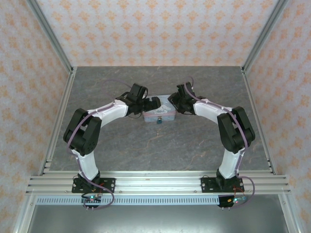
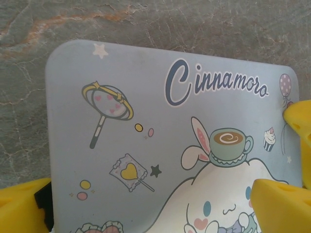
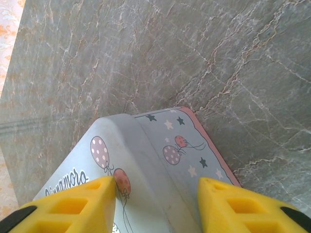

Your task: Unlock a padlock with a key

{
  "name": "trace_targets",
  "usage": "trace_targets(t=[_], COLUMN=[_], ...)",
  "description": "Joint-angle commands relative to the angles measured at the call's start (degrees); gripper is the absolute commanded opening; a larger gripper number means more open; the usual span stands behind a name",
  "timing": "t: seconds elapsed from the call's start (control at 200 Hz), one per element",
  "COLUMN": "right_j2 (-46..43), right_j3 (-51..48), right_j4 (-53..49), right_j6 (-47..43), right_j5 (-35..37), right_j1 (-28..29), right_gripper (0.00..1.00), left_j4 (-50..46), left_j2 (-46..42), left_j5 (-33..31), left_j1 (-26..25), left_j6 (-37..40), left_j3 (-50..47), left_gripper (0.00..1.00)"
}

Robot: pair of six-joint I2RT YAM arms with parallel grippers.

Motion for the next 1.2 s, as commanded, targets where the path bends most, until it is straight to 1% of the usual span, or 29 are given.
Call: trace_targets(t=[0.0, 0.205, 0.3, 0.36, 0.46, 0.586, 0.811, 0.971, 1.081, 1.196], right_j2=[0.19, -1.32, -1.19, -1.29, -1.76, -3.65, -10.5, -16.08, -19.16, -21.07], right_j3=[0.01, -1.61, -1.48, -1.35, -1.31, -2.23, -6.68, -9.49, -10.67, -11.18], right_j4=[-1.15, -1.33, -1.49, -1.43, -2.1, -2.18, -1.32, -4.47, -8.09, -12.76], right_j6=[1.19, 0.95, 0.85, 0.76, 0.44, -0.45, -1.79, -4.07, -5.58, -7.65], right_j5=[-2.47, -1.02, -0.78, -0.52, 0.29, 2.05, 5.07, 6.23, 5.8, 7.04], right_j1=[2.33, 2.32, 2.27, 2.26, 2.27, 1.65, -0.81, -1.52, -0.4, 4.16], right_gripper=[0.48, 0.52, 0.56, 0.61, 0.73, 0.79, 0.8, 0.78, 0.74, 0.72], left_j4=[1.66, 2.7, 3.09, 3.02, 2.62, 1.2, 1.95, 2.3, 2.38, 1.45], left_j2=[-0.42, 0.16, 0.19, 0.24, 0.09, -0.51, -2.23, -6.03, -9.96, -14.84], left_j5=[3.46, 4.26, 4.05, 3.81, 3.51, 0.95, -2.24, -2.95, -3.7, -5.46], left_j1=[-1.05, -1.05, -1.06, -1.03, -1.08, -0.79, 3.17, 6.89, 8.89, 9.59], left_j6=[1.48, 0.3, -0.24, -0.25, -0.11, 0.61, -1.19, -1.32, -2.0, -3.04], left_j3=[2.01, 1.62, 1.28, 1.37, 1.67, 1.59, -0.79, -3.36, -6.27, -9.94], left_gripper=[1.0, 1.0, 1.0, 1.0, 1.0, 1.0, 1.0, 1.0, 1.0, 1.0])
